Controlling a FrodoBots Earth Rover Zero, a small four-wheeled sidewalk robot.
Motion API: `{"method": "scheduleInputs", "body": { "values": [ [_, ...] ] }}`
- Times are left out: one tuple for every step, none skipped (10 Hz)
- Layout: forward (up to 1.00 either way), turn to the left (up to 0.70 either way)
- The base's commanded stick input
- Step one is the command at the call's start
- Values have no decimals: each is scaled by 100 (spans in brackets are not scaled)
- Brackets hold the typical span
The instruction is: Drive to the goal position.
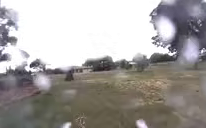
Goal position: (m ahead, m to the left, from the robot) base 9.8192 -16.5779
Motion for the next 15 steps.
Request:
{"method": "scheduleInputs", "body": {
  "values": [
    [0,-100],
    [0,-100],
    [0,-100],
    [7,-96],
    [61,-61],
    [97,-38],
    [97,-38],
    [97,-34],
    [98,-27],
    [98,1],
    [98,1],
    [98,1],
    [98,1],
    [98,1],
    [98,1]
  ]
}}
